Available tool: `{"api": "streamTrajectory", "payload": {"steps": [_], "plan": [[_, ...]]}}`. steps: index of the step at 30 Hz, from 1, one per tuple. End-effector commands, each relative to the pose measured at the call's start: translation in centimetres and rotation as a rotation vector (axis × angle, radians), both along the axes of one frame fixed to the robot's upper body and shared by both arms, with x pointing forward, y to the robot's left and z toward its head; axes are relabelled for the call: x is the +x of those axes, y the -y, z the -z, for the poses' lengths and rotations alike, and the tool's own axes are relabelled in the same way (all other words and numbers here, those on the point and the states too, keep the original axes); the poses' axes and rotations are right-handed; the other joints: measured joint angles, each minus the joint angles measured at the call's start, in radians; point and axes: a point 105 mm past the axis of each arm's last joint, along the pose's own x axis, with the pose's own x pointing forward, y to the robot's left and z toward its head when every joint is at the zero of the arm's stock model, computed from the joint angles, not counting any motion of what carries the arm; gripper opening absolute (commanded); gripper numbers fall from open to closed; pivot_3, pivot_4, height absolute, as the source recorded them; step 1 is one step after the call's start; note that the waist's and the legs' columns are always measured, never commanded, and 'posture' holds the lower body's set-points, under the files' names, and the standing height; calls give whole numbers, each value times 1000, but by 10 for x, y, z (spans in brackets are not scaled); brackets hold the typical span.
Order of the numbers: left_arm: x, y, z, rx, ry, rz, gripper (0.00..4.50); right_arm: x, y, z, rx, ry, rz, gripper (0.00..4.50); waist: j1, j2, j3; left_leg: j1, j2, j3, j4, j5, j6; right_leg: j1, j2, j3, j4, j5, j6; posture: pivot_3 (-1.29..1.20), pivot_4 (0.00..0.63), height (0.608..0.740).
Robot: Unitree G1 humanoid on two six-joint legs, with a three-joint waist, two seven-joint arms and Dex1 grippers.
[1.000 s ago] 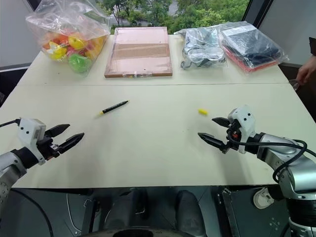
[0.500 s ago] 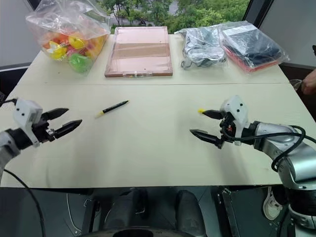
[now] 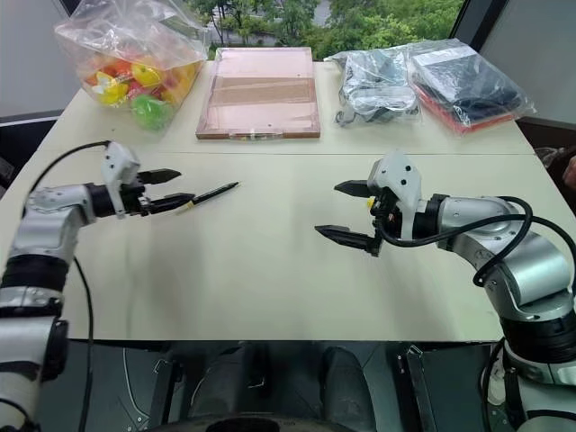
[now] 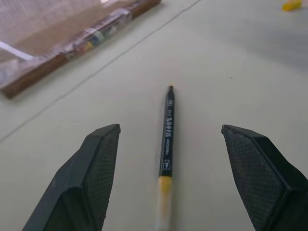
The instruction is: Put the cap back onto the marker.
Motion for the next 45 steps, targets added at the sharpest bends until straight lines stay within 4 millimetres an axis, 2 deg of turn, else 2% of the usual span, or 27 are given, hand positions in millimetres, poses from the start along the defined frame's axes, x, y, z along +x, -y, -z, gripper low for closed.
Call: {"api": "streamTrajectory", "payload": {"steps": [1, 7, 13, 22, 35, 37, 39, 43, 45], "plan": [[10, 3, -1, 30, 28, 6, 3549, -6, -5, -7, 2, 41, -8, 4478, 0, 0, 0, 0, 0, 0, 0, 0, 0, 0, 0, 0, 0, 0, 0, 0, 150, 740], [29, 19, 4, 36, 43, -22, 3549, -9, -4, -7, 27, 47, 32, 4478, 1, -1, 0, 0, 0, -1, 1, 0, 0, 1, 0, -1, 0, 0, 0, 0, 150, 740], [35, 33, 9, 37, 27, -11, 3549, -9, -4, -6, 37, 49, 57, 4478, -1, -1, 0, 0, 0, -2, 1, 0, 1, 1, 0, -1, 0, 1, 1, 0, 150, 740], [26, 33, 37, 86, -120, 11, 3549, -9, -5, -5, 51, 53, 76, 4478, -1, -1, 0, 0, 0, -2, 1, 0, 1, 1, 0, -1, 0, 1, 1, 0, 150, 740], [28, 44, 36, 88, -133, 40, 3549, -8, -5, -3, 56, 50, 90, 4478, 2, -1, 0, 0, -1, -3, 2, 0, 1, 2, 0, -1, 1, 1, 1, 0, 150, 740], [27, 45, 37, 94, -144, 50, 2990, -8, -5, -3, 57, 51, 91, 4500, 2, -1, 0, 0, -1, -3, 2, 0, 1, 3, 0, -1, 1, 1, 1, 0, 150, 740], [28, 46, 37, 98, -151, 52, 2223, -8, -5, -3, 58, 52, 93, 4500, 1, -1, 0, 0, -1, -3, 2, 0, 1, 3, 0, -1, 1, 1, 1, 0, 150, 740], [28, 47, 36, 110, -150, 51, 31, -8, -5, -2, 59, 50, 94, 4500, 1, -1, 0, 0, -1, -3, 2, 0, 1, 3, 0, -1, 1, 1, 1, 0, 150, 740], [28, 46, 37, 118, -149, 52, 31, -8, -5, -2, 59, 48, 95, 4500, 1, -1, 0, 0, -1, -3, 2, 0, 1, 3, 0, -1, 1, 1, 1, 0, 150, 740]]}}
